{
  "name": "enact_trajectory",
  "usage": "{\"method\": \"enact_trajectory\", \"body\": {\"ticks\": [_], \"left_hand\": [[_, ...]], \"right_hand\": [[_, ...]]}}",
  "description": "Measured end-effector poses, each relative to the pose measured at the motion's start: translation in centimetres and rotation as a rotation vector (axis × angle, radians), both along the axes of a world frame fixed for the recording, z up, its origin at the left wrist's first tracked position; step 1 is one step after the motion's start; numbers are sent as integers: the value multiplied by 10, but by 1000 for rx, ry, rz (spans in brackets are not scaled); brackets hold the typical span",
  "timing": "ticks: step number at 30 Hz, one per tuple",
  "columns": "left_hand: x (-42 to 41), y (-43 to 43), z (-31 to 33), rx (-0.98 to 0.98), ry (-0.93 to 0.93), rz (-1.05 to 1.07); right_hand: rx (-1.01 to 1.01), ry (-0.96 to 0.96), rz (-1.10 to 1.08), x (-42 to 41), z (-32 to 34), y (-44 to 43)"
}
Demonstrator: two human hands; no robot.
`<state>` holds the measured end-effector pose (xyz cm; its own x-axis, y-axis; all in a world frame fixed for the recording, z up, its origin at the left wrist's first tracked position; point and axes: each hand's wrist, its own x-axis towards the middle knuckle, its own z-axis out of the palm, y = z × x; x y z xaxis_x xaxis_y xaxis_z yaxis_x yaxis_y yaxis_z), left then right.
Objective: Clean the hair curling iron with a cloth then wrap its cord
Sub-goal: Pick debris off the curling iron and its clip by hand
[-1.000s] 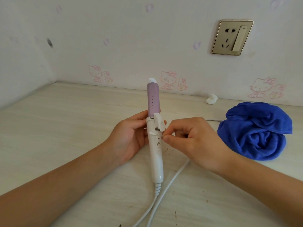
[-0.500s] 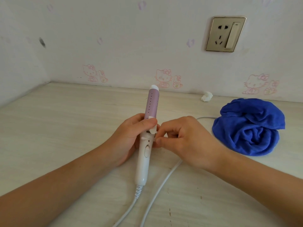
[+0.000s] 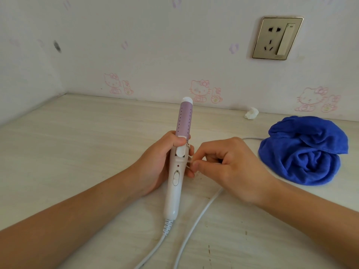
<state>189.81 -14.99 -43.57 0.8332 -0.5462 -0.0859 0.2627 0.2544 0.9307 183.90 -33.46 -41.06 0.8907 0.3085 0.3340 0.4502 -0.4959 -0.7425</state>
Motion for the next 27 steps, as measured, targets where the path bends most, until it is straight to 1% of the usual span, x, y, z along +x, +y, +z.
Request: {"method": "enact_trajectory", "body": {"ticks": [3,6,9,13,17,19,21,24,25,27], "left_hand": [[-2,-2,-1,41,-72,-7],[-2,-2,-2,98,-108,-2],[-3,-3,-2,137,-129,12],[-4,-4,-2,126,-117,43],[-4,-4,-2,126,-100,35],[-3,-4,-2,121,-103,36],[-3,-3,-1,80,-82,47],[-3,-1,1,-11,-1,53],[-2,-1,1,-24,15,53],[-2,-1,1,-23,28,45]], "right_hand": [[12,7,-46,4,4,-3],[-19,18,-23,1,5,-1],[-49,17,-68,-1,6,3],[-82,81,-80,6,12,-4],[-150,8,-81,-2,7,5],[-133,18,-95,0,7,3],[-60,16,-100,3,10,-4],[34,-16,-22,0,7,-8],[20,-18,29,-4,5,-6],[-78,-31,113,-9,-1,1]]}}
